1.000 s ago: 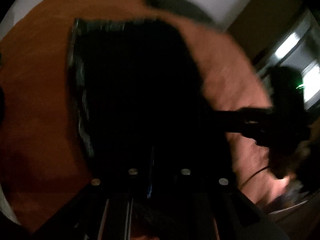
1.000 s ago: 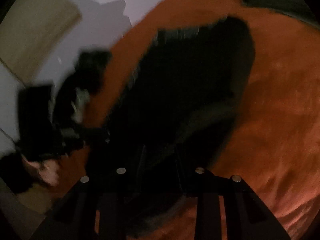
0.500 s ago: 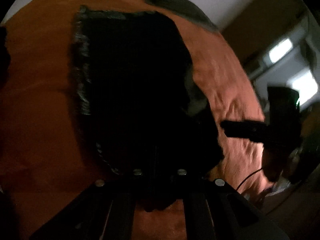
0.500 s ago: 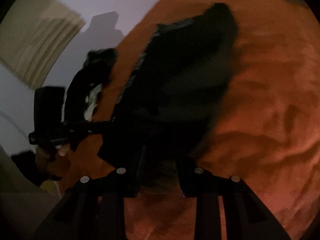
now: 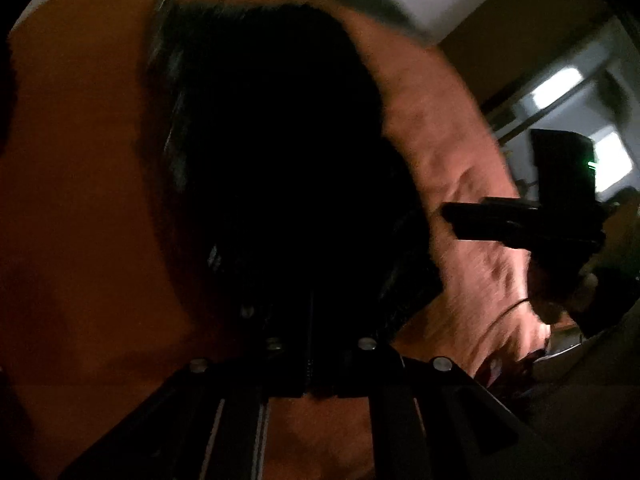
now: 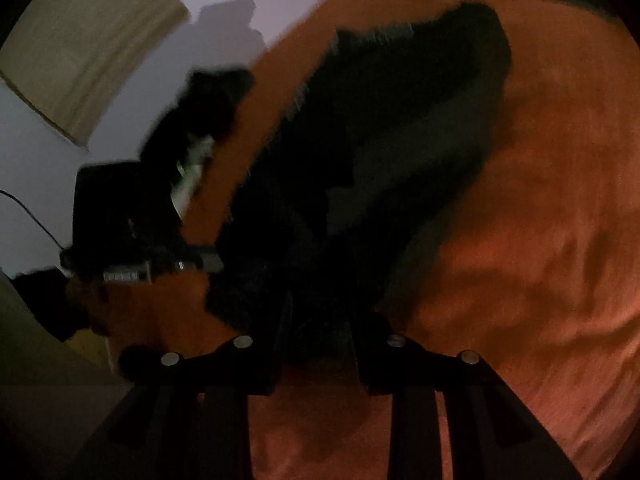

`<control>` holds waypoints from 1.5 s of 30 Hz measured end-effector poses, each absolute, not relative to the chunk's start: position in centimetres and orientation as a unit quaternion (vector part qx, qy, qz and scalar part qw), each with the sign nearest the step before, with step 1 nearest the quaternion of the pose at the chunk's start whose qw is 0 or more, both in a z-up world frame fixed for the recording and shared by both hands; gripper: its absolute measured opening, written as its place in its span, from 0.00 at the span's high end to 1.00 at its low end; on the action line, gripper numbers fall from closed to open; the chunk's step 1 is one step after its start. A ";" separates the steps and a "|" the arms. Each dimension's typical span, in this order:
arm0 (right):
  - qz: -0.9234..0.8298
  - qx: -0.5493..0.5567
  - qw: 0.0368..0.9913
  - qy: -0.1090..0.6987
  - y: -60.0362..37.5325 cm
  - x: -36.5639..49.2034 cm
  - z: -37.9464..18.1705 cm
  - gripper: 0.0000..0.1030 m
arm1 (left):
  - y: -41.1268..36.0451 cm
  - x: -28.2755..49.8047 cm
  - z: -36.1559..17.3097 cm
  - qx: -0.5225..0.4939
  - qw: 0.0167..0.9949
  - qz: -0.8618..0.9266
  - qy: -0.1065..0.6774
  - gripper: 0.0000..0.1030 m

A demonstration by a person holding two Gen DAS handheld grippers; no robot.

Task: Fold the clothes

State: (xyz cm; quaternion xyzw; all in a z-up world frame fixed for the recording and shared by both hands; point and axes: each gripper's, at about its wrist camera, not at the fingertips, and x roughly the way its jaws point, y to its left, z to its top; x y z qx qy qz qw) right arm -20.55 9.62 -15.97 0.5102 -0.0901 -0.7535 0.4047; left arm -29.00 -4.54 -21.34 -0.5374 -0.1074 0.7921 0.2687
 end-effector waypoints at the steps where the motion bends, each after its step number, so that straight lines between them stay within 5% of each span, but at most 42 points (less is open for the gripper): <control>1: -0.757 0.504 0.403 -0.097 9.4 -21.3 -15.6 0.72 | -4.2 -29.5 -20.7 -0.527 0.278 0.796 -0.106 0.89; 5: -0.775 0.510 0.360 -0.099 8.9 -24.7 -17.1 0.59 | -2.7 -32.2 -22.6 -0.532 0.258 0.803 -0.076 0.84; 10: -0.743 0.570 0.306 -0.171 11.0 -29.0 -19.4 0.59 | -5.7 -33.1 -27.3 -0.576 0.210 0.777 -0.143 0.84; 23: -0.773 0.555 0.218 -0.217 12.1 -46.6 -19.1 0.58 | -8.1 -31.5 -27.1 -0.571 0.207 0.778 -0.158 0.84; 25: -0.767 0.552 0.228 -0.234 11.4 -48.3 -19.3 0.75 | -8.3 -31.1 -26.9 -0.570 0.207 0.780 -0.155 0.84; 26: -0.761 0.549 0.237 -0.250 11.4 -48.8 -19.1 0.95 | -8.5 -30.9 -26.8 -0.570 0.207 0.780 -0.154 0.84; 31: -0.664 0.499 0.305 -0.466 13.7 -49.6 -21.4 0.97 | -10.1 -30.2 -26.5 -0.573 0.205 0.774 -0.174 0.84; 37: -0.666 0.539 0.243 -0.454 15.0 -50.1 -26.1 0.92 | -11.4 -29.9 -26.2 -0.572 0.204 0.775 -0.176 0.84; 39: -0.670 0.539 0.238 -0.452 15.3 -50.2 -26.4 0.80 | -11.8 -29.8 -26.0 -0.572 0.203 0.776 -0.174 0.84; 45: -0.739 0.517 0.221 -0.372 14.6 -51.8 -22.1 0.79 | -10.5 -29.8 -26.4 -0.574 0.198 0.775 -0.175 0.84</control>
